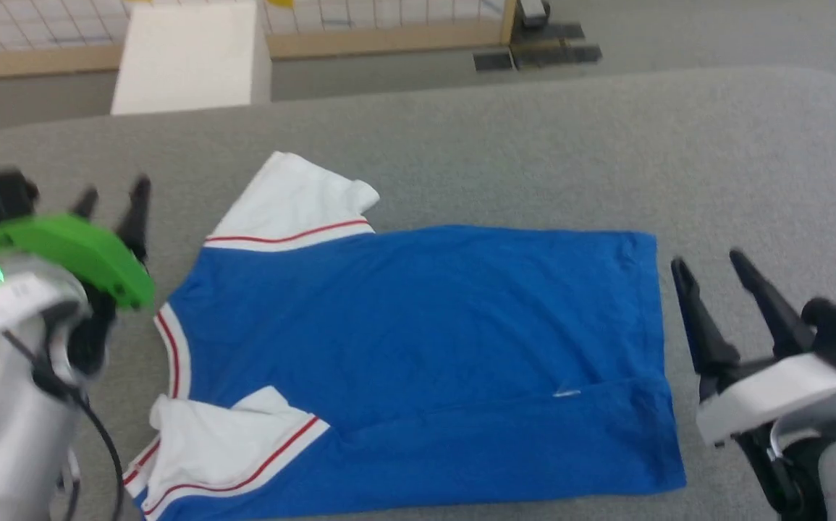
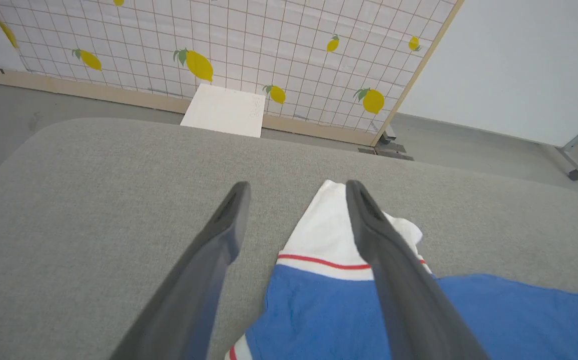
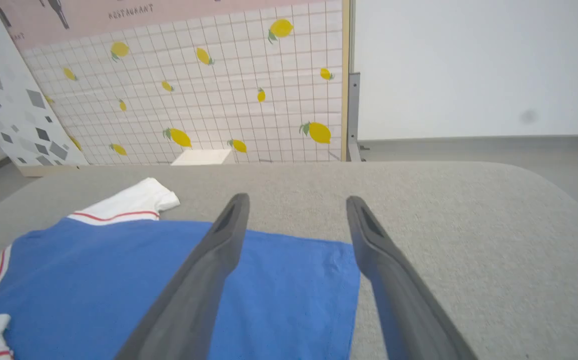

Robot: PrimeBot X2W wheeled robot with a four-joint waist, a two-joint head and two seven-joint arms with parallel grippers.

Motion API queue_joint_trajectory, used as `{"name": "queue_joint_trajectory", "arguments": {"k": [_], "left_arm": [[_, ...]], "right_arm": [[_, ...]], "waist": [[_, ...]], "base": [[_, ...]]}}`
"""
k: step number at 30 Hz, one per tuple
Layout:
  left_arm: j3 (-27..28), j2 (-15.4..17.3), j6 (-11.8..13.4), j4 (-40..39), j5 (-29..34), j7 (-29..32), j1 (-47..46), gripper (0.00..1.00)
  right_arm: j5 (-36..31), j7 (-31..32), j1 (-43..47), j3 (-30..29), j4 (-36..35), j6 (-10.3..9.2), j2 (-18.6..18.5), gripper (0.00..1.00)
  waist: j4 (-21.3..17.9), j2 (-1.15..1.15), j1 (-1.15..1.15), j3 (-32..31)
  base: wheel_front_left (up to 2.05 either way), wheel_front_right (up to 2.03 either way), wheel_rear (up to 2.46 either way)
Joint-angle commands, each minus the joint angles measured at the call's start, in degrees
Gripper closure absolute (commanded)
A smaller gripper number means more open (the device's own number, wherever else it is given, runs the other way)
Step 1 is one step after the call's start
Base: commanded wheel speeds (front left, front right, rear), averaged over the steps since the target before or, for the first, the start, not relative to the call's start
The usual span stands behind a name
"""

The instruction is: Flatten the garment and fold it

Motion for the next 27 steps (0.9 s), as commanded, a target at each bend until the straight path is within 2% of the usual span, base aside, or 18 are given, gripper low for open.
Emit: {"name": "queue_joint_trajectory", "arguments": {"k": [1,8,15,19,27], "left_arm": [[0.22,0.25,-0.7,1.29,1.06,0.73,-4.2,0.0],[-0.84,1.08,-5.46,7.98,-0.94,10.87,-21.52,0.0],[-6.0,3.45,-9.24,14.66,-1.86,28.49,-32.22,0.0],[-9.18,5.46,-9.06,17.28,-0.78,37.42,-34.71,0.0],[-13.16,9.52,-7.79,19.03,3.14,44.64,-35.99,0.0]], "right_arm": [[-0.55,-0.51,-1.89,0.09,-1.3,-0.09,0.63,0.0],[-1.0,-0.58,-5.69,1.03,-3.82,-0.09,1.64,0.0],[-0.75,-1.33,-7.68,3.93,-3.36,-0.09,1.8,0.0],[-0.35,-2.66,-8.68,5.34,-3.02,-0.09,2.2,0.0],[1.04,-4.04,-10.11,7.84,-1.73,-0.09,2.64,0.0]], "waist": [[-4.28,0.69,0.0,6.45],[-8.45,0.69,0.0,14.09],[-12.49,0.69,0.0,19.18],[-14.58,0.69,0.0,21.56],[-17.68,0.69,0.0,25.76]], "base": [[0.0,0.0,0.0],[0.0,0.0,0.0],[0.0,0.0,0.0],[0.0,0.0,0.0],[0.0,0.0,0.0]]}}
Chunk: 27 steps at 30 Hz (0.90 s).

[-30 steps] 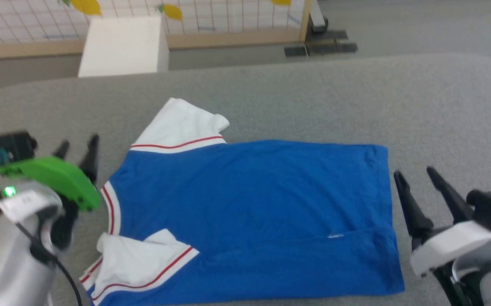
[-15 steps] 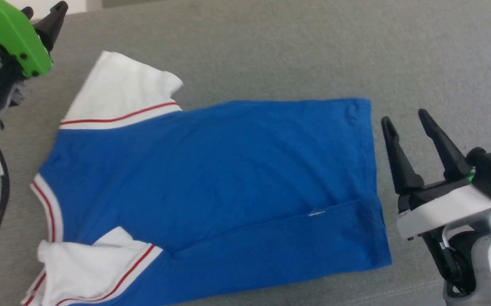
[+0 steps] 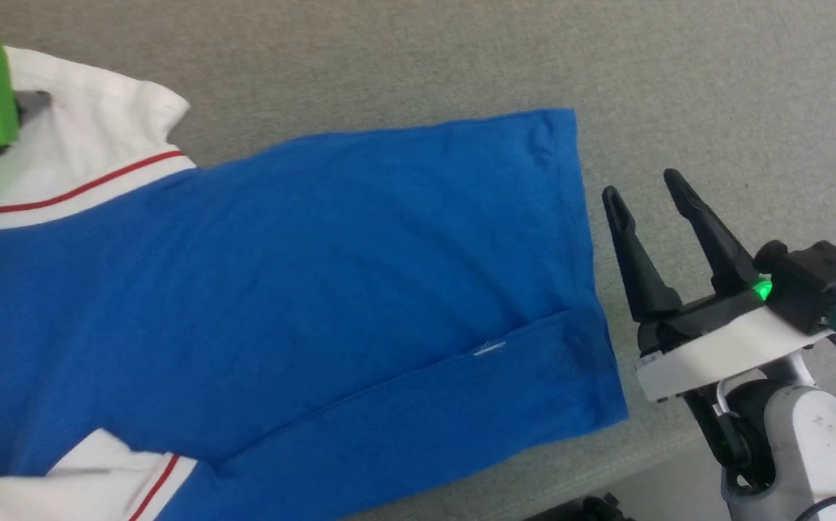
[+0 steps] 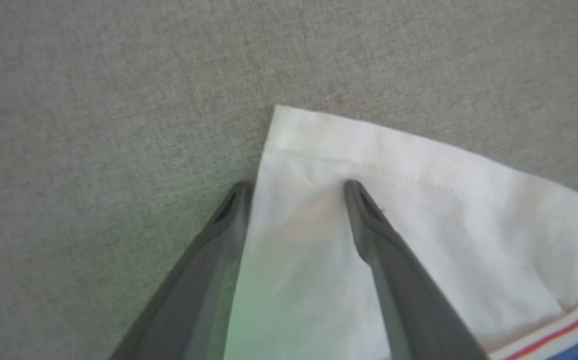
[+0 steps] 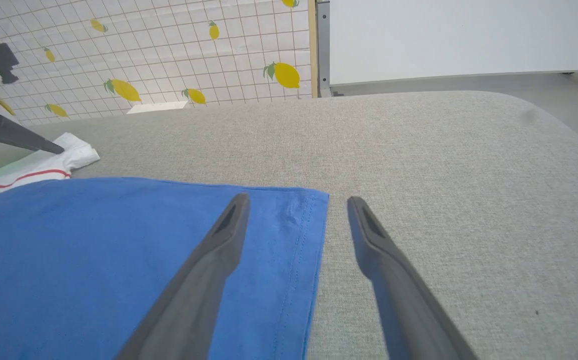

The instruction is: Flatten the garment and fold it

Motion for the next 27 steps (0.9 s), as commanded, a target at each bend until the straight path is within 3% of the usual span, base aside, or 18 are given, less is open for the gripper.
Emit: {"name": "queue_joint_trajectory", "arguments": {"k": [1,7,8,9,10,14,21,27], "left_arm": [[-0.39,0.54,0.45,0.27,0.54,0.3,-0.5,0.0],[-1.7,0.62,1.42,1.4,0.52,2.82,1.35,0.0],[-2.07,0.53,1.44,1.55,0.17,4.1,1.85,0.27],[-2.26,0.47,1.35,1.59,-0.1,4.78,2.2,0.73],[-2.44,0.29,1.31,1.7,-0.59,5.69,2.74,1.0],[-1.97,-0.45,1.41,1.36,-2.37,6.29,4.11,1.0],[-0.36,-1.47,1.14,1.32,-2.92,0.42,4.78,1.0],[0.94,-4.14,-0.34,2.19,-3.17,-6.6,3.89,1.0]], "right_arm": [[0.48,-0.42,-1.09,0.41,0.38,-0.09,0.12,0.0],[1.94,-1.01,-1.81,1.8,1.38,-0.09,-0.1,0.0],[2.09,-0.99,-1.92,1.89,1.44,-0.09,-0.25,0.0],[2.3,-0.97,-2.01,1.99,1.42,-0.09,-0.34,0.0],[2.65,-0.93,-2.11,2.08,1.38,-0.09,-0.44,0.0],[3.28,-0.43,-2.19,1.91,1.22,-0.09,-1.01,0.0],[4.82,1.05,-2.34,0.56,1.57,-0.09,-2.4,0.0],[9.35,9.24,-6.84,0.07,6.54,-0.09,-6.42,0.0]], "waist": [[-3.47,0.69,-0.01,3.64],[-4.26,0.69,-0.01,4.49],[-4.31,0.69,-0.01,4.48],[-4.34,0.69,-0.01,4.47],[-4.34,0.69,-0.01,4.38],[-4.12,0.69,-0.01,3.82],[-2.53,0.69,-0.01,0.57],[0.92,0.69,-0.01,-3.96]], "base": [[0.0,0.0,0.0],[0.0,0.0,0.0],[0.0,0.0,0.0],[0.0,0.0,0.0],[0.0,0.0,0.0],[0.0,0.0,0.0],[0.0,0.0,0.0],[0.0,0.0,0.0]]}}
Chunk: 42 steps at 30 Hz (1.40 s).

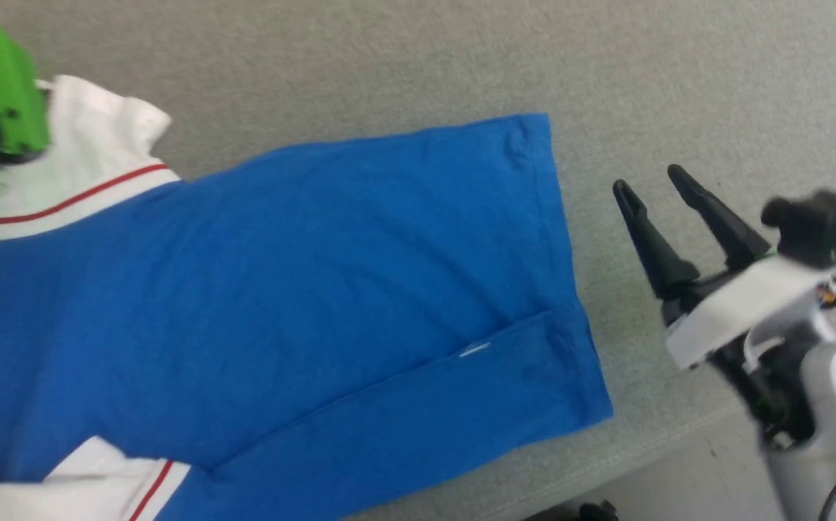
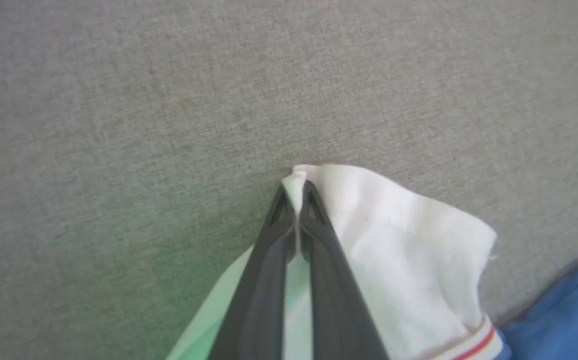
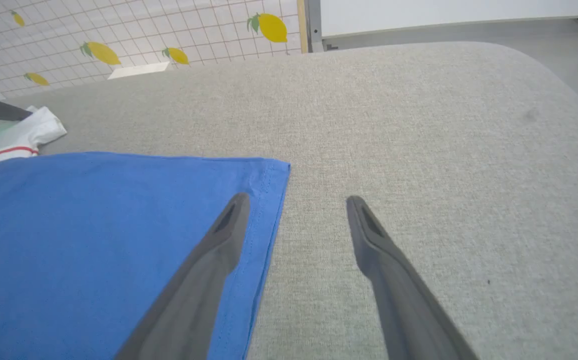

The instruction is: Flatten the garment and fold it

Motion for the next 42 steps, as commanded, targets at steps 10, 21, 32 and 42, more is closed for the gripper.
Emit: {"name": "queue_joint_trajectory", "arguments": {"k": [10,21,32,42], "left_arm": [[-1.01,-5.77,-4.68,-0.7,-0.64,-5.42,-1.93,1.0],[-2.67,-7.73,-6.63,-3.81,0.38,-7.79,-4.36,1.0],[-3.41,-8.12,-7.46,-4.6,0.04,-9.46,-3.99,1.0],[-3.01,-7.8,-8.05,-4.04,-1.52,-12.67,-1.23,1.0]], "right_arm": [[6.01,21.5,-13.83,2.21,10.07,-0.09,-7.29,0.0],[3.6,31.49,-24.45,5.56,20.73,-0.09,-9.76,0.0],[5.47,38.18,-24.83,12.08,28.72,-0.09,-8.77,1.0],[6.81,30.19,-26.76,13.41,27.81,-0.09,-10.94,1.0]], "waist": [[9.97,0.69,0.0,-4.72],[13.85,0.69,0.0,-0.64],[15.23,0.69,0.0,0.39],[15.52,0.69,0.0,-3.57]], "base": [[0.0,0.0,0.0],[0.0,0.0,0.0],[0.0,0.0,0.0],[0.0,0.0,0.0]]}}
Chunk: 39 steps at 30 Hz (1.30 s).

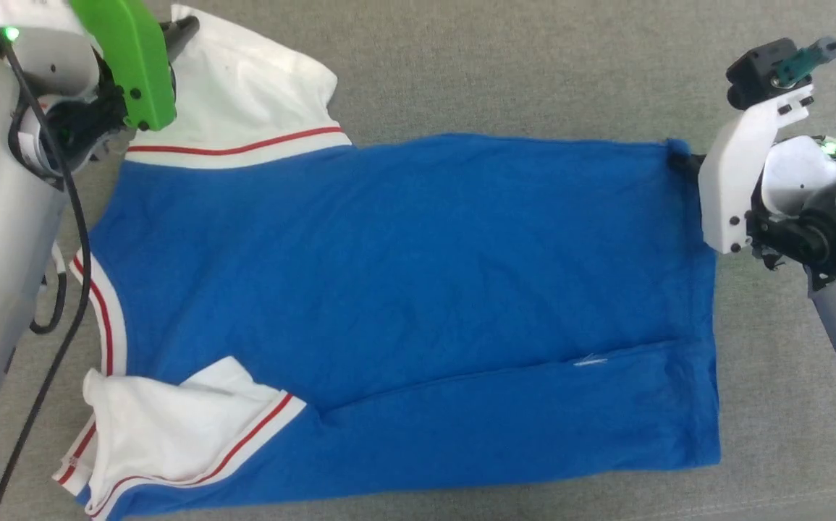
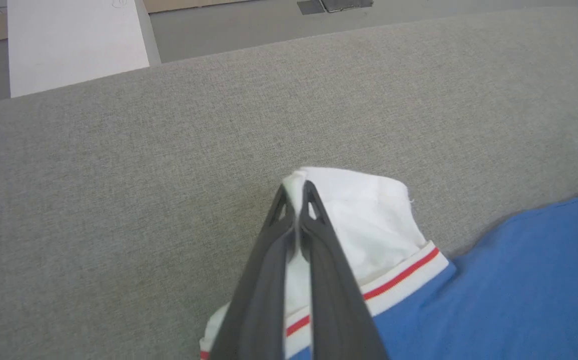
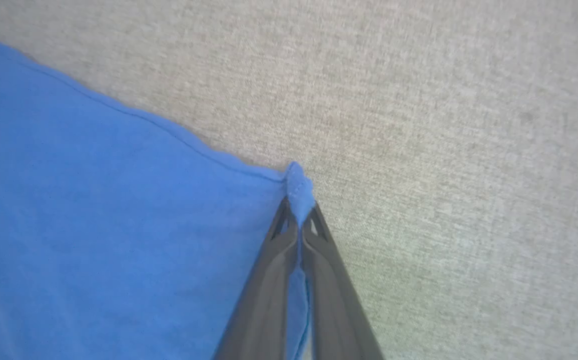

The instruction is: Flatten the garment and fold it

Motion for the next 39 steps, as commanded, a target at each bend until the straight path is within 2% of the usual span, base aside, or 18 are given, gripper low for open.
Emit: {"name": "queue_joint_trajectory", "arguments": {"k": [1,2,3,8,17,25,31,34,35,36,37,38,39], "left_arm": [[0.42,0.24,-0.27,0.04,-0.48,-1.1,1.55,1.0],[1.28,0.95,-0.37,-0.4,-1.59,-3.07,4.03,1.0],[1.29,1.69,-0.29,-0.7,-1.35,-3.66,5.18,1.0],[4.33,3.45,0.92,-4.09,-4.49,-7.96,12.93,1.0],[10.36,7.02,7.5,-16.24,-10.34,-17.37,37.43,1.0],[13.03,6.28,12.39,-25.15,-14.84,-23.75,57.97,1.0],[13.83,4.95,14.14,-27.09,-17.28,-25.91,66.26,1.0],[13.58,3.9,13.93,-26.0,-18.14,-26.35,68.06,1.0],[13.32,3.39,13.81,-25.42,-18.27,-26.54,68.46,0.86],[13.13,2.99,13.56,-24.83,-18.33,-26.76,68.66,0.64],[13.02,2.44,13.27,-24.09,-18.32,-27.29,68.77,0.07],[12.83,1.92,13.09,-23.44,-18.13,-27.84,68.87,0.0],[12.54,1.66,12.87,-23.02,-17.89,-28.13,68.98,0.0]], "right_arm": [[0.21,-1.91,1.07,0.29,0.11,-0.08,0.14,1.0],[0.05,-5.39,1.57,-0.42,-0.51,-0.08,-0.51,1.0],[0.09,-6.33,1.98,-0.74,-0.81,-0.08,-0.78,1.0],[0.83,-8.06,5.85,-2.09,-2.17,-0.08,-1.53,1.0],[1.96,-9.6,18.39,-6.18,-5.42,-0.08,-1.89,1.0],[2.18,-9.94,26.87,-9.86,-6.01,-0.08,0.59,1.0],[1.81,-11.19,32.0,-12.44,-4.49,-0.08,2.33,1.0],[1.64,-12.36,34.58,-13.34,-3.58,-0.08,3.47,1.0],[1.7,-12.96,35.64,-13.64,-3.15,-0.08,3.99,0.76],[1.78,-13.38,36.45,-13.74,-2.79,-0.08,4.36,0.6],[1.77,-14.04,37.4,-13.9,-2.37,-0.08,4.8,0.2],[1.6,-14.72,38.32,-14.07,-2.11,-0.08,5.27,0.0],[1.49,-15.27,39.01,-14.21,-2.04,-0.08,5.68,0.0]], "waist": [[0.19,0.69,0.0,-2.5],[0.44,0.69,0.0,-5.42],[0.57,0.69,0.0,-6.57],[1.32,0.69,0.0,-11.49],[3.59,0.69,0.0,-17.24],[4.05,0.69,0.0,-19.29],[4.29,0.69,0.0,-19.73],[4.25,0.69,0.0,-19.83],[4.23,0.69,0.0,-19.9],[4.19,0.69,0.0,-19.94],[4.1,0.69,0.0,-20.09],[4.0,0.69,0.0,-20.29],[3.9,0.69,0.0,-20.49]], "base": [[0.0,0.0,0.0],[0.0,0.0,0.0],[0.0,0.0,0.0],[0.0,0.0,0.0],[0.0,0.0,0.0],[0.0,0.0,0.0],[0.0,0.0,0.0],[0.0,0.0,0.0],[0.0,0.0,0.0],[0.0,0.0,0.0],[0.0,0.0,0.0],[0.0,0.0,0.0],[0.0,0.0,0.0]]}}
